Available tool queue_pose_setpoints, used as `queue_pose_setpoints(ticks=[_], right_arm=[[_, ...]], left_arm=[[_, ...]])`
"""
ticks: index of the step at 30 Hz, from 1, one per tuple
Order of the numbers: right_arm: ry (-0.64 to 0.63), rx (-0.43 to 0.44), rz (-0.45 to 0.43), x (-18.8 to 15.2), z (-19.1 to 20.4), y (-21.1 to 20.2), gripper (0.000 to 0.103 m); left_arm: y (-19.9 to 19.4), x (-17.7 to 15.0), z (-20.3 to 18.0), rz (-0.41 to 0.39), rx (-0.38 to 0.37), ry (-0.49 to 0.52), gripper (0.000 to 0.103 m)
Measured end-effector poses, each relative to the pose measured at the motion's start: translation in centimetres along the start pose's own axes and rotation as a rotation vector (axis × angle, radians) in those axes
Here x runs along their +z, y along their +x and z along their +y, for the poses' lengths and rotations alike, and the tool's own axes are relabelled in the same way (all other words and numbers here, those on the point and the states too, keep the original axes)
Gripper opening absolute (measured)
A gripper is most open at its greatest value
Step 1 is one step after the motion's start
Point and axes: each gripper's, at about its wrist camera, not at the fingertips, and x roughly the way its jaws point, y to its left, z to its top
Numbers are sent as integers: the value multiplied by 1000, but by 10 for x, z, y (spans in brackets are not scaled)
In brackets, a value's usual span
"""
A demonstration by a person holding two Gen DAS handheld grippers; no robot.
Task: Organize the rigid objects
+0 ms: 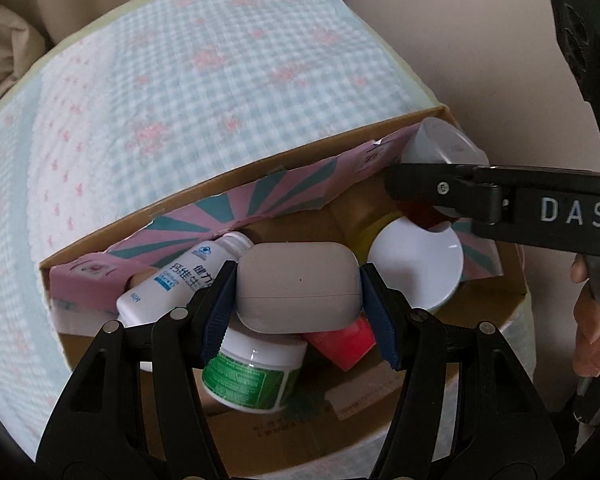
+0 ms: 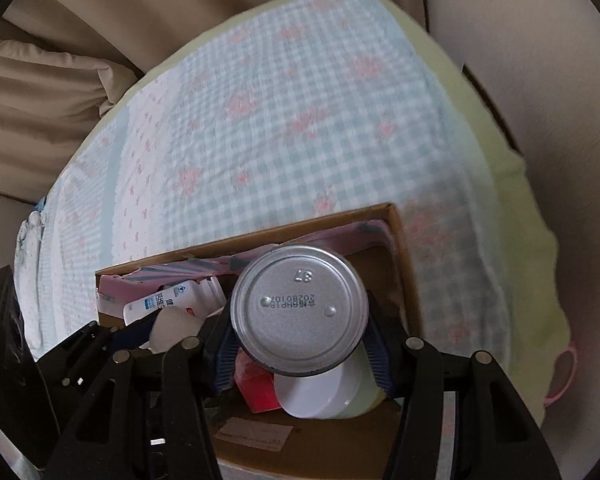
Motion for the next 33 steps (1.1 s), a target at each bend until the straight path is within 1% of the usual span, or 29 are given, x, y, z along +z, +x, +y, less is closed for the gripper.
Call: queue_pose_setpoints(ticks=[3, 4, 5, 6, 7, 8, 9, 11, 12, 14, 17, 25, 30, 32, 33], right_arm=[[9, 14, 15, 2, -1, 8, 52], [11, 19, 17, 3, 0, 10, 52], [12, 19, 20, 4, 0, 11, 57], [18, 11, 21, 5, 0, 11, 76], [27, 15, 30, 7, 0, 10, 81], [31, 30, 36, 8, 1, 8, 97], [26, 43, 41, 8, 3, 7, 103], [3, -28, 42, 7, 8, 2, 103], [-5, -44, 40, 5, 10, 0, 103], [-11, -50, 48, 2, 14, -2, 103], [-5, -53, 38, -2, 17, -6, 103], [-8, -65, 15, -8, 30, -20, 103], [-22, -76, -19, -17, 50, -51, 103], [-35, -78, -41, -21, 64, -73, 103], [-44, -81, -56, -24, 72, -85, 103]], left_arm=[[3, 1, 1, 19, 20, -2, 58], [4, 2, 2, 32, 27, -7, 76], [2, 1, 3, 37, 32, -13, 102], [-1, 0, 5, 26, 26, -17, 103], [-5, -1, 7, 19, 11, -22, 103], [-8, -3, 9, 15, 0, -28, 103], [-10, -4, 12, 16, 6, -34, 103], [-15, -8, 17, 18, 23, -41, 103], [-16, -9, 19, 19, 23, -46, 103], [-21, -11, 22, 16, 26, -53, 103], [-28, -11, 25, 8, 25, -58, 103], [-59, -15, 31, -38, 24, -76, 103], [-104, -21, 38, -87, 14, -106, 103], [-131, -26, 43, -122, 18, -108, 103], [-152, -30, 48, -148, 19, -111, 103]])
